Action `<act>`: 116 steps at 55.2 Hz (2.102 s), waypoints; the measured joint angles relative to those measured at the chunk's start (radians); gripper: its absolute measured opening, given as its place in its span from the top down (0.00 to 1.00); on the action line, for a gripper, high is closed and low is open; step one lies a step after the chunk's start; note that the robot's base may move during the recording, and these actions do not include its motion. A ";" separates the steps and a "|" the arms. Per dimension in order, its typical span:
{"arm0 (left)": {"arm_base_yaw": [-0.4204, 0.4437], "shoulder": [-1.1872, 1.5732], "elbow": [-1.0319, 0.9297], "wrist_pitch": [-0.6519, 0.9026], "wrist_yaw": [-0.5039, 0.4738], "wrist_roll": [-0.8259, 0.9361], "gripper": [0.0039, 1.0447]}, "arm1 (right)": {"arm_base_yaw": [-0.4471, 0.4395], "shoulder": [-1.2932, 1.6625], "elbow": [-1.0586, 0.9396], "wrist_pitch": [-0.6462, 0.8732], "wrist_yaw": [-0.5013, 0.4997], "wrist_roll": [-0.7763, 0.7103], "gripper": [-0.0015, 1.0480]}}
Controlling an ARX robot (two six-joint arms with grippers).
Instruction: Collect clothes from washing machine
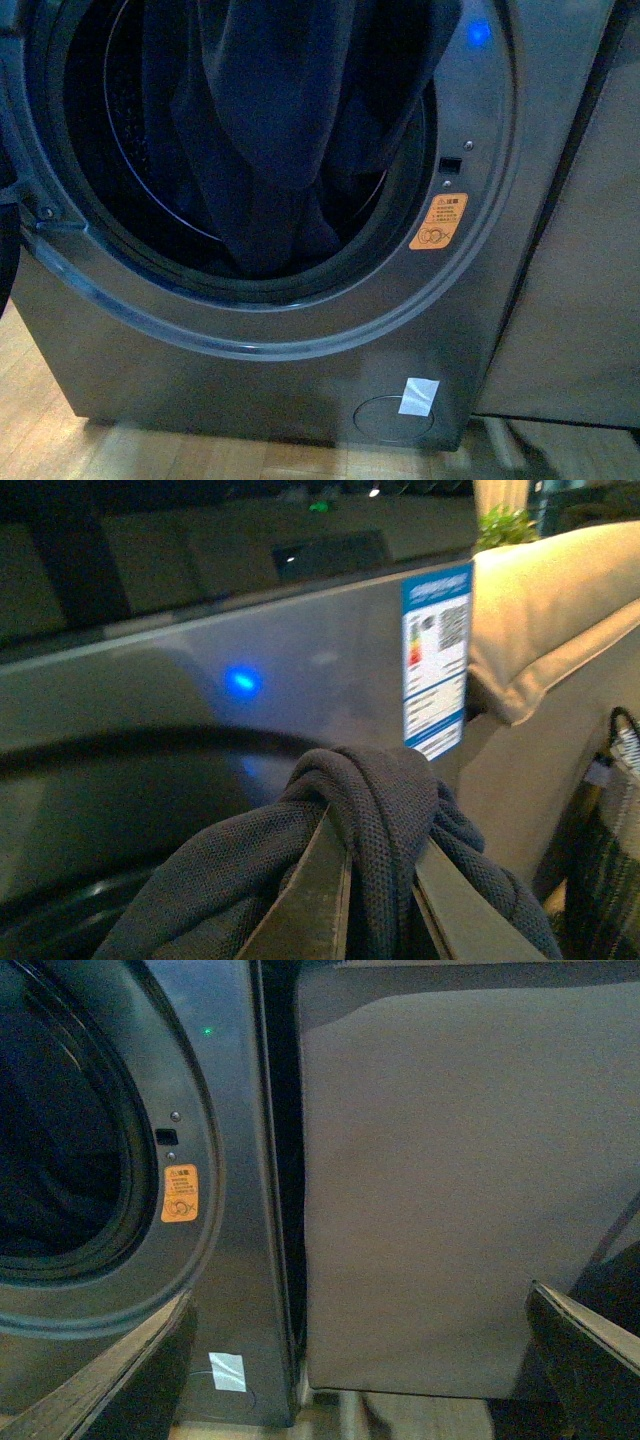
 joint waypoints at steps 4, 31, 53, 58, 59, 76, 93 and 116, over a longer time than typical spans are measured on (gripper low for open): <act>-0.031 -0.009 0.034 -0.011 0.000 -0.001 0.93 | 0.000 0.000 0.000 0.000 0.000 0.000 0.07; -0.285 0.133 0.615 -0.249 -0.050 -0.040 0.93 | 0.000 0.000 0.000 0.000 0.000 0.000 0.07; -0.406 0.260 1.005 -0.468 -0.078 -0.039 0.93 | 0.000 0.000 0.000 0.000 0.000 0.000 0.07; -0.418 0.260 1.015 -0.488 -0.077 -0.032 0.93 | 0.000 0.000 0.000 0.000 0.000 0.000 0.07; -0.421 0.260 1.016 -0.491 -0.076 -0.031 0.93 | 0.000 0.000 0.000 0.000 0.000 0.000 0.07; -0.412 0.281 1.036 -0.517 -0.050 -0.024 0.93 | -0.154 0.136 -0.003 0.456 -0.446 0.249 0.07; -0.417 0.282 1.046 -0.533 -0.064 -0.021 0.93 | -0.130 0.276 0.072 0.746 -0.594 0.406 0.07; -0.420 0.280 1.044 -0.521 -0.042 -0.022 0.93 | -0.264 0.544 0.199 1.051 -0.679 0.473 0.07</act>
